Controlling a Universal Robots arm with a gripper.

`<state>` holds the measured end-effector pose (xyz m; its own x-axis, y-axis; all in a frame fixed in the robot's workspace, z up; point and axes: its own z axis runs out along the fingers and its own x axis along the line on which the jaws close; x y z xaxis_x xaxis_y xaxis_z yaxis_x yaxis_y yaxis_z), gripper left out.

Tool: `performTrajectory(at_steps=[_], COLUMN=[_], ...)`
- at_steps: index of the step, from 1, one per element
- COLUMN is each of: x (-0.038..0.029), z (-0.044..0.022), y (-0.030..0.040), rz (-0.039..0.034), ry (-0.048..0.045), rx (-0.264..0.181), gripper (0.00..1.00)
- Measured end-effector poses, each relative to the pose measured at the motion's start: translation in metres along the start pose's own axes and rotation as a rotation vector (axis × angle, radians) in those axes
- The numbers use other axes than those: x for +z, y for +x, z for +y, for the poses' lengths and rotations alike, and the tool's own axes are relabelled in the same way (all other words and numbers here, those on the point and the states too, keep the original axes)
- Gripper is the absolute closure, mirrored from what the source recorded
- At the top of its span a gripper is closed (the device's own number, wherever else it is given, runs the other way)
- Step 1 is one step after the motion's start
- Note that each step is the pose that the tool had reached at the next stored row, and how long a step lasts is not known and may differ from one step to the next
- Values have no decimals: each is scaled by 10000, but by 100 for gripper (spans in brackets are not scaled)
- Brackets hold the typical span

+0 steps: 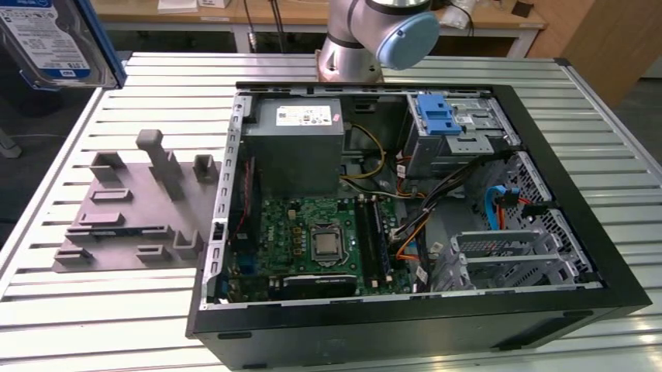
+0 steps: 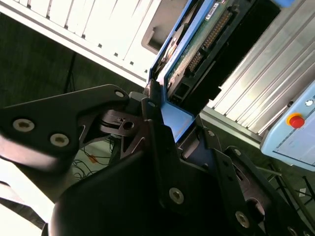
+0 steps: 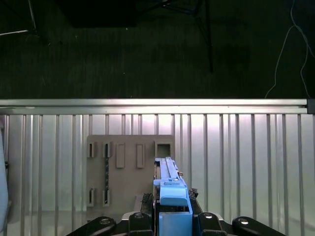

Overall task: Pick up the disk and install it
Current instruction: 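Pick up the disk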

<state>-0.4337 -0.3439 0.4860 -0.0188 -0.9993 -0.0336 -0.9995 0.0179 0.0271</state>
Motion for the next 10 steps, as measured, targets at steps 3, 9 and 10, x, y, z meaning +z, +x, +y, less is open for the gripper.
performTrajectory(at_steps=[3,9,10], x=[-2,-8,-10], z=[-49,-239,-260], y=[35,70,80], rz=[-1,-1,0], ry=[1,0,-1], rx=[0,0,0], gripper=[64,64,64])
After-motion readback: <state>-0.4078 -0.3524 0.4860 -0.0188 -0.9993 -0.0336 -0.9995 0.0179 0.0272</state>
